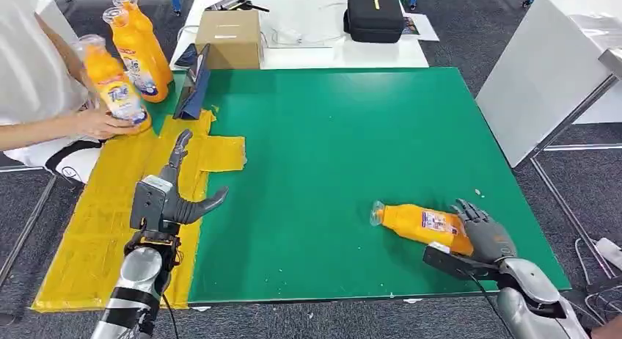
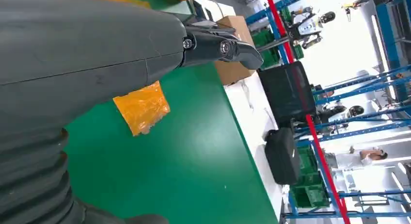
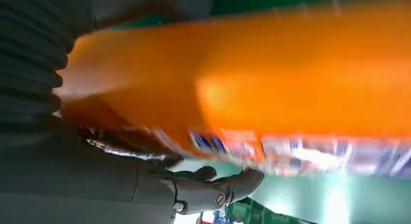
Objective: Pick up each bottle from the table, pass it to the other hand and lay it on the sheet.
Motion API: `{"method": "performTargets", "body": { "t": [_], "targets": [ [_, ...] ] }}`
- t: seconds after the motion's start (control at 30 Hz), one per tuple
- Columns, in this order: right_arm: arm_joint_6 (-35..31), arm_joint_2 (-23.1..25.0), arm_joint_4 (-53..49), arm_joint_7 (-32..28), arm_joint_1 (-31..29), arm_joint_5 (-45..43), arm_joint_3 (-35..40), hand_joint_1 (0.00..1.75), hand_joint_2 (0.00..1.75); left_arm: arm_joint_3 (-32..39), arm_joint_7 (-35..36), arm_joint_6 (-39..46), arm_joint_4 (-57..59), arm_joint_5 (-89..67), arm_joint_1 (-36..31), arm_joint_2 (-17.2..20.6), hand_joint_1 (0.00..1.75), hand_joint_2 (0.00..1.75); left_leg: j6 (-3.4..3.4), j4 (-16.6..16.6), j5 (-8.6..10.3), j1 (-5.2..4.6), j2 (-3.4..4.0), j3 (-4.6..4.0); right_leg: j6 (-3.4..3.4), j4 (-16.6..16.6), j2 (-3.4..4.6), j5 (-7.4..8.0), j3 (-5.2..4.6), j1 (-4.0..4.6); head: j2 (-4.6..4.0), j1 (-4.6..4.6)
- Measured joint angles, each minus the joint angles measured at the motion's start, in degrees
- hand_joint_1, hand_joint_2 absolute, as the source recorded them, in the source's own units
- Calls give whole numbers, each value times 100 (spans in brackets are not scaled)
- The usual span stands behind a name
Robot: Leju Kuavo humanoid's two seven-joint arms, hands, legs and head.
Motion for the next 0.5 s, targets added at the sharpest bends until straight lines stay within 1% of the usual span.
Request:
{"method": "performTargets", "body": {
  "t": [0.07, 0.17, 0.3, 0.4, 0.5],
  "targets": [
    [-31, 0, 55, 18, -51, 15, 51, 175, 175, -7, 15, -17, 31, 33, -9, 0, 0, 175, 0, 0, 0, 0, 1, 2, 1, 0, 0, 1, 2, 0, 0, -2],
    [-335, 42, 99, 94, -62, 114, 105, 175, 175, -26, 68, -46, 59, 86, -11, -2, 0, 175, 0, 0, 0, 0, 0, 2, 3, 0, 0, 3, 6, -1, 0, -2],
    [-670, 275, 94, 293, -79, 341, 160, 175, 175, -55, 190, -268, 57, 242, 5, -17, 0, 175, 0, 0, 0, -1, 3, 2, 4, 1, 5, 5, 5, 2, 0, -2],
    [-1073, 520, -26, 402, -75, 587, 203, 175, 175, -96, 304, -531, 42, 409, 27, -20, 0, 175, -1, -1, 0, 1, 3, 1, 4, 1, 6, 5, 1, 7, 0, -2],
    [-1244, 772, -199, 472, -39, 739, 265, 175, 175, -136, 365, -686, -20, 514, 58, -20, 0, 175, -4, -1, 2, 4, 4, -8, 3, 2, 5, 4, -6, 10, 0, -4]
  ]
}}
